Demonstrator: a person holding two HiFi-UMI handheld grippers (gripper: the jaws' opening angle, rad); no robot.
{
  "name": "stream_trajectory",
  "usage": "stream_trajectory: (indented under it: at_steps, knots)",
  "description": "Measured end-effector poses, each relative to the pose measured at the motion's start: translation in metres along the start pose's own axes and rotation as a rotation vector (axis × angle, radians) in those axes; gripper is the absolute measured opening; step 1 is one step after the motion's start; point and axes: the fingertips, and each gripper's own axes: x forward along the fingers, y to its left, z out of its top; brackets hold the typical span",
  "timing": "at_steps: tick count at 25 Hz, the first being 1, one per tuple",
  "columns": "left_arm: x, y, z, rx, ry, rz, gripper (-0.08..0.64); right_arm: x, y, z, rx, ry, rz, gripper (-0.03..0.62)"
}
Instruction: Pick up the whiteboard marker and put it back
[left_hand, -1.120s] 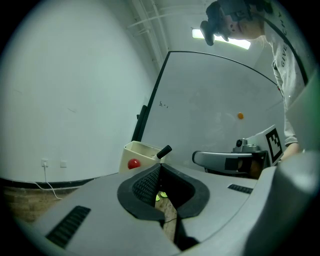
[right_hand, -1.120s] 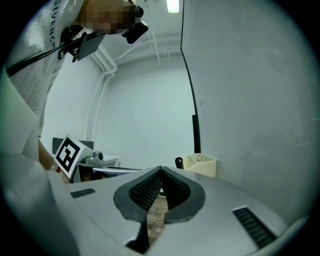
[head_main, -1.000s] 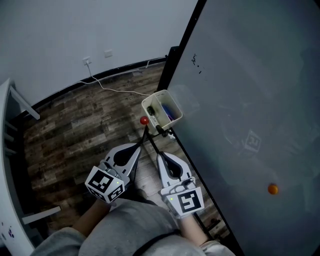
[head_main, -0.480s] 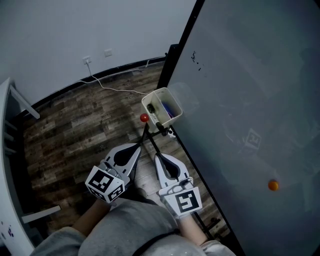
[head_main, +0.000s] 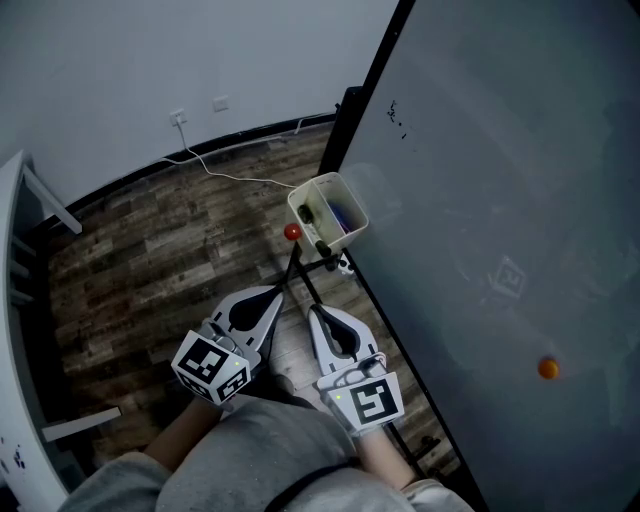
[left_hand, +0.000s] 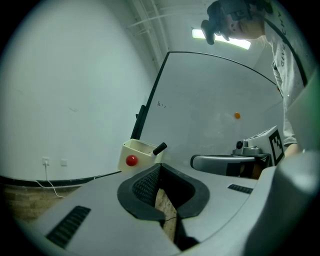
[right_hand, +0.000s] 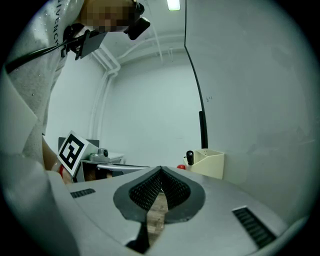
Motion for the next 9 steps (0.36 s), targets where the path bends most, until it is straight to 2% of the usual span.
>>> stream_trajectory:
  at_steps: [9]
  knots:
    - [-0.0026,-0.0022,-0.0046,0.001,0.005,0.007,0.015,-0.0031,0.0018,-0.0028,0.0,0.002,0.013,0.018]
